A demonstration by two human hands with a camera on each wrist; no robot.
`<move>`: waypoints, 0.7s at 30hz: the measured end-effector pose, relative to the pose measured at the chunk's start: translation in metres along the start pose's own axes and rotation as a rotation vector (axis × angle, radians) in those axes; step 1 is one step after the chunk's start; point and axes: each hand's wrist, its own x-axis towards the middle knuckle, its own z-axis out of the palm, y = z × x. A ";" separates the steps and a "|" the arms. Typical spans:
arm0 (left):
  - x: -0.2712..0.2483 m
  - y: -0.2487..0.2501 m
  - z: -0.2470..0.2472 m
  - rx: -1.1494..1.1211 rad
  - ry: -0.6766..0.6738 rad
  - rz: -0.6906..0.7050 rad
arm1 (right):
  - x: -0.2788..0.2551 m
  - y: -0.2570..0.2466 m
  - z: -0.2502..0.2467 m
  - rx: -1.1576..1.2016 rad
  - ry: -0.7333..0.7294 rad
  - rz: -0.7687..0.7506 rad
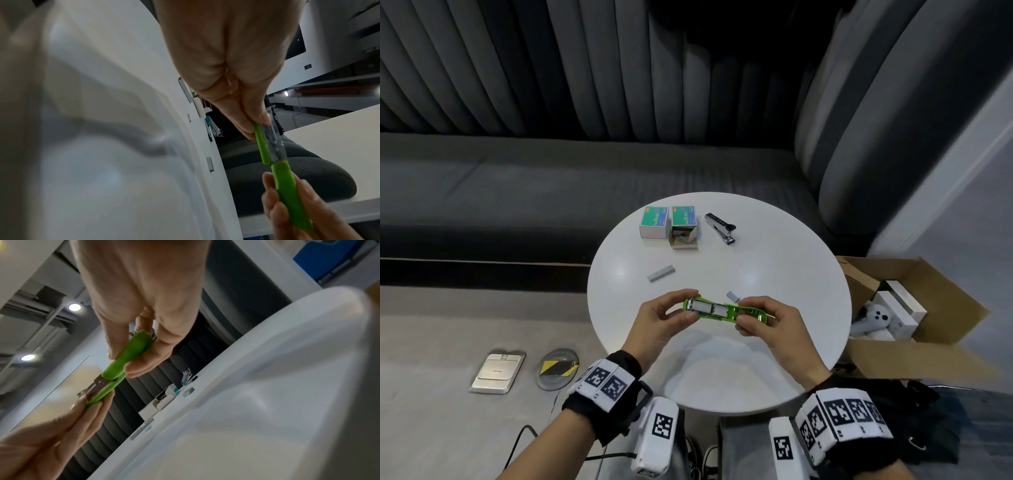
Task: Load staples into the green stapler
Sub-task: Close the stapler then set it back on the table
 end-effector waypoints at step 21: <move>-0.012 0.004 0.008 0.191 0.004 0.094 | 0.005 -0.006 0.012 -0.272 -0.077 0.151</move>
